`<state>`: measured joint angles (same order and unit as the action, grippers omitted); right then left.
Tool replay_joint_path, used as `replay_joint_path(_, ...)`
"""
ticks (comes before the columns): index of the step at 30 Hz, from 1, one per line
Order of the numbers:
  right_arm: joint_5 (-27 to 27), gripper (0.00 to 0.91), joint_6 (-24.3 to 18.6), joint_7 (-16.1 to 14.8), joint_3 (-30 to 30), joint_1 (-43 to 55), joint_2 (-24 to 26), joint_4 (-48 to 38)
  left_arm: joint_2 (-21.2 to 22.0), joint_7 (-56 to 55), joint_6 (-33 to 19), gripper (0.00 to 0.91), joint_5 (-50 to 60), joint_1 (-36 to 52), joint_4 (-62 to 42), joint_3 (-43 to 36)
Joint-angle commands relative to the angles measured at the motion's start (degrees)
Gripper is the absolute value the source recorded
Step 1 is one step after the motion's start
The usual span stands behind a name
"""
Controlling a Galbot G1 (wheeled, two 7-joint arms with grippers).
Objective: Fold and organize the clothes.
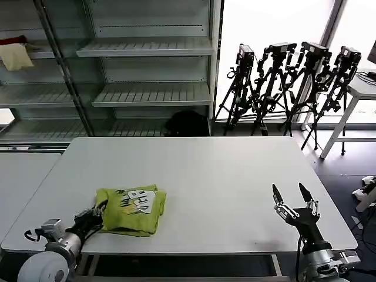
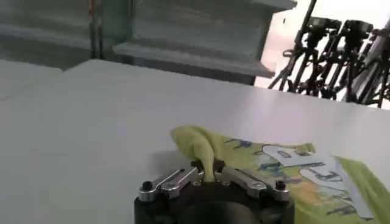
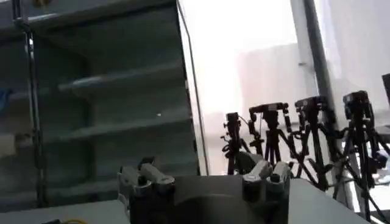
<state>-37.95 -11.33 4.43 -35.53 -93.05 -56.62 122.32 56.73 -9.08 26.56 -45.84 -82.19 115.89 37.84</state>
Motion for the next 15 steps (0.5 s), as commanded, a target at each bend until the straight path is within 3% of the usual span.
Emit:
replay_joint_path(1,0.1,0.907,0.1,0.0,0.6,0.8,0.0,0.0,-8.5,0.5,-4.4,0.0,1.1,1.1,-3.8,8.2)
replay_joint_path(3,0.1,0.907,0.1,0.0,0.6,0.9,0.2,0.1,-11.3,1.2,-4.7,0.0,1.0,2.8,-5.9,12.6)
replay_joint_path(5,0.1,0.907,0.1,0.1,0.6,1.0,0.2,0.0,-17.1,2.9,-5.2,0.0,0.8,4.5,-7.2,17.4)
replay_joint_path(10,0.0,0.907,0.1,0.0,0.6,0.9,0.4,0.1,-24.0,8.4,-4.9,0.0,2.0,7.1,-6.9,22.8)
replay_joint_path(13,0.0,0.907,0.0,0.0,0.6,0.9,0.2,0.1,-24.7,12.4,-5.5,0.0,7.7,6.1,-3.8,19.0)
replay_joint_path(15,0.1,0.907,0.0,0.0,0.6,0.8,-0.1,0.2,-22.9,14.1,-7.6,0.0,12.8,3.7,-2.2,11.5)
